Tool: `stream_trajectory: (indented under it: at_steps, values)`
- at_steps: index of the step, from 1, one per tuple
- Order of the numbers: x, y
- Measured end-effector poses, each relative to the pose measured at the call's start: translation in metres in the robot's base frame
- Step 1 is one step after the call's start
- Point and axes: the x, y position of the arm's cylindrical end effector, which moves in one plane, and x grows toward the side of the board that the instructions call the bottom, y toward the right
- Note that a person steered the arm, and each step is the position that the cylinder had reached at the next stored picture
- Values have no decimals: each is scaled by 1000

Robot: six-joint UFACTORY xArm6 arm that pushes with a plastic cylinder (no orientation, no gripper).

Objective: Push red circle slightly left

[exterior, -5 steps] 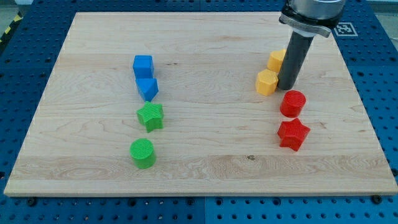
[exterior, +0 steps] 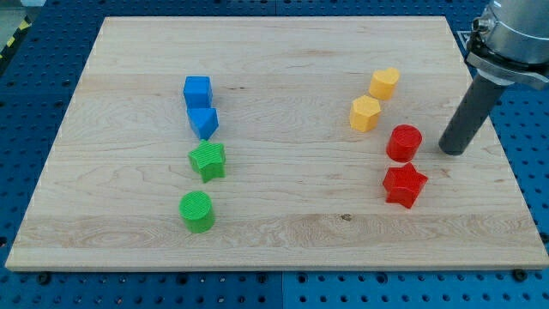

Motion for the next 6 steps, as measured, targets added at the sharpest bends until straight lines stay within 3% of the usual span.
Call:
stream_trajectory:
  at_steps: [4, 6]
  values:
    - [0, -106]
    - [0, -114]
